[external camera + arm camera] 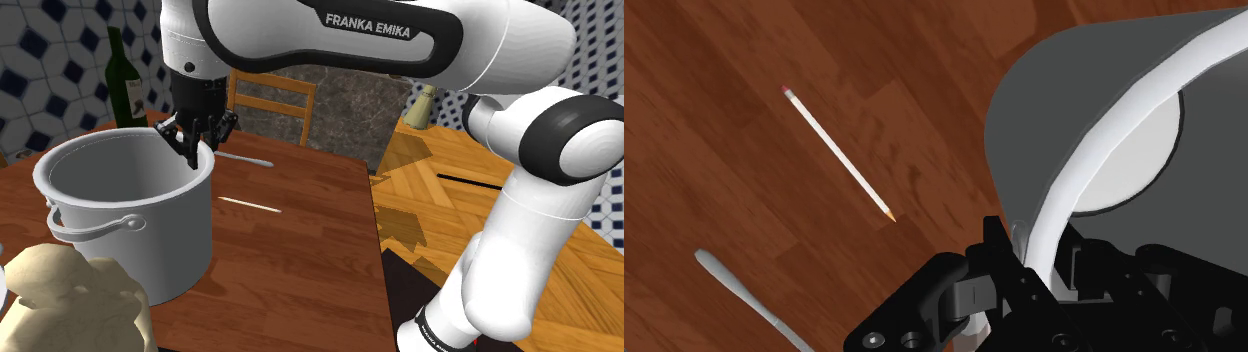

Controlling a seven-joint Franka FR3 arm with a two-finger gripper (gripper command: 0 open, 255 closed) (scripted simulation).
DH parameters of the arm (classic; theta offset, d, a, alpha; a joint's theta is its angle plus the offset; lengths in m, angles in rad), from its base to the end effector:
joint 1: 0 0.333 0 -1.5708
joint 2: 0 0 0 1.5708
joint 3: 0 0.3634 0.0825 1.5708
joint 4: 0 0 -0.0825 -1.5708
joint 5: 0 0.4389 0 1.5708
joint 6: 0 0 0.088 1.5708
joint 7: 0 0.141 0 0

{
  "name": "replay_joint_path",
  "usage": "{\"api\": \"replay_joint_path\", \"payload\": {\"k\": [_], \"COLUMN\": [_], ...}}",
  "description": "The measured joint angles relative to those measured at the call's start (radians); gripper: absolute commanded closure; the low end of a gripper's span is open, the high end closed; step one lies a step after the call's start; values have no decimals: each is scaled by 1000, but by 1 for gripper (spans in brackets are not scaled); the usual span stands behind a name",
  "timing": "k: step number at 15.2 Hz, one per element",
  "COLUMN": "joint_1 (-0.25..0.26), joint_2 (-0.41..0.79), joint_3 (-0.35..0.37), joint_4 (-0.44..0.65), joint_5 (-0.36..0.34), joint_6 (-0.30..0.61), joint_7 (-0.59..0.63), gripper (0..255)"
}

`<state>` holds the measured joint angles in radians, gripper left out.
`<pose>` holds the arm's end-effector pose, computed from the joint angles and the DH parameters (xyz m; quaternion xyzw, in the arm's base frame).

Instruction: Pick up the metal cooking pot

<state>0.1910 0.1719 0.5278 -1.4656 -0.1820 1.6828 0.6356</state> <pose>0.5419 0.4054 0.6078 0.9973 0.0439 0.0565 0.0158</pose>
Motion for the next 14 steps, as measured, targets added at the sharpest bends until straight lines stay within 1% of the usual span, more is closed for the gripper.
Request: {"api": "replay_joint_path", "payload": {"k": [3, 6, 14], "joint_1": [0, 5, 31], "joint_2": [0, 8, 58], "joint_3": [0, 2, 6], "joint_4": [-1, 33, 202], "joint_5": [0, -2, -31], "joint_6": [0, -32, -161], "joint_7": [0, 0, 0], "gripper": [255, 255, 255]}}
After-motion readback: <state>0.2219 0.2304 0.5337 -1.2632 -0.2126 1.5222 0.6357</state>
